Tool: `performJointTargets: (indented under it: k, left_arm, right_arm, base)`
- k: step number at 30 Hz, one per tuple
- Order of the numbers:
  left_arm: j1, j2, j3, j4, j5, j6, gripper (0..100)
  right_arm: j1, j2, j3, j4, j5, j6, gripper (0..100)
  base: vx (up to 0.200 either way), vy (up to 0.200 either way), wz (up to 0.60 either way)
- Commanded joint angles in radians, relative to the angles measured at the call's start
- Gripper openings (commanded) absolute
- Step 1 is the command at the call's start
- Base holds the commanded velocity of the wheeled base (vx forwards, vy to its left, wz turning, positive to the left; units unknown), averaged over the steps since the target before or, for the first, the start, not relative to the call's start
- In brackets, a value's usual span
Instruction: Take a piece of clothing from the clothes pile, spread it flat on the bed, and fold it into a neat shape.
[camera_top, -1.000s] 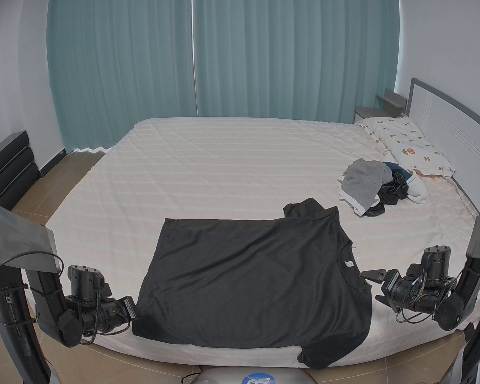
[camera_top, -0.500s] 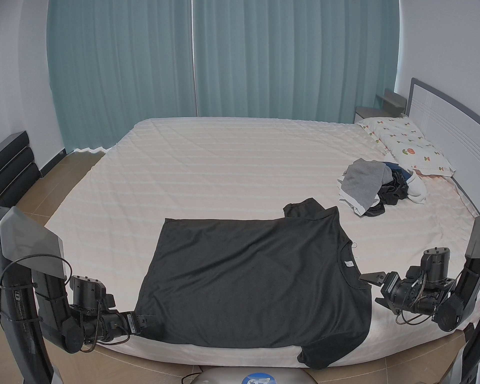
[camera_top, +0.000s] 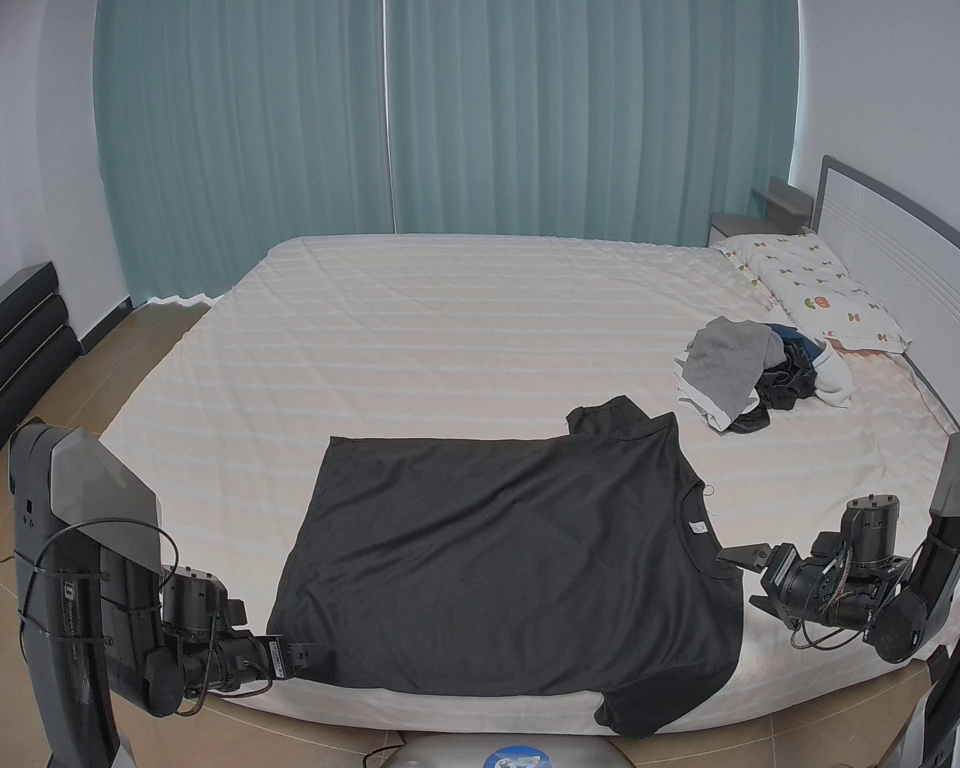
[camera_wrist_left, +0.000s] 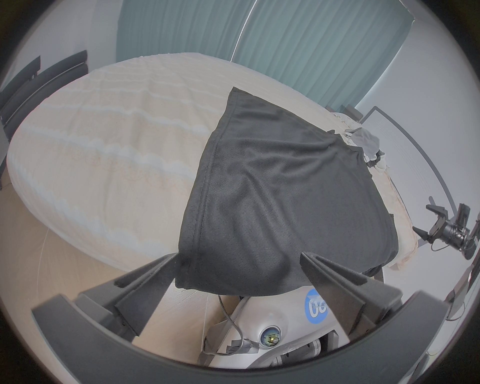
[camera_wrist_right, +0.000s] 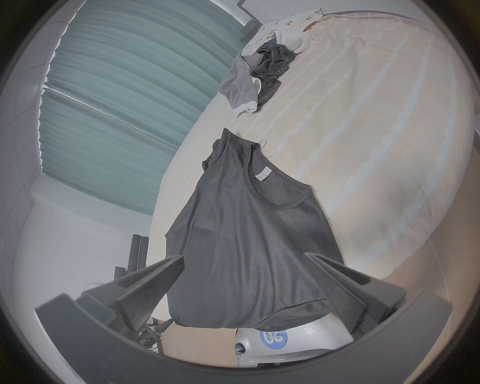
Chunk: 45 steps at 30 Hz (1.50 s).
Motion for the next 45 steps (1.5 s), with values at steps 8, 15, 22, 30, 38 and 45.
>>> performJointTargets:
  k: [8,15,22,30,38,45]
  left_arm:
    - [0.037,0.059,0.015,-0.044,-0.013,0.022,100]
    - [0.063,0.056,0.015,-0.046,-0.099,0.019,100]
    - [0.061,0.084,0.0,-0.072,-0.104,0.024,100]
    - [0.069,0.125,0.018,-0.153,-0.113,0.024,100]
    - [0.087,0.119,0.031,-0.153,-0.137,0.021,100]
    - [0.115,0.102,0.041,-0.153,-0.187,0.018,0]
  right_arm:
    - [0.0,0.002,0.0,0.0,-0.001,0.0,100]
    - [0.0,0.002,0.002,0.0,-0.001,-0.003,100]
    - [0.0,-0.005,0.002,0.0,-0.001,-0.001,100]
    - [0.0,-0.005,0.002,0.0,0.001,-0.001,100]
    - [0.0,-0.007,0.002,0.0,0.001,-0.001,100]
    - [0.0,-0.007,0.002,0.0,0.001,-0.001,100]
  base:
    - [0.0,0.0,0.0]
    - [0.0,0.0,0.0]
    - [0.0,0.0,0.0]
    - [0.0,0.0,0.0]
    - [0.0,0.0,0.0]
    - [0.0,0.0,0.0]
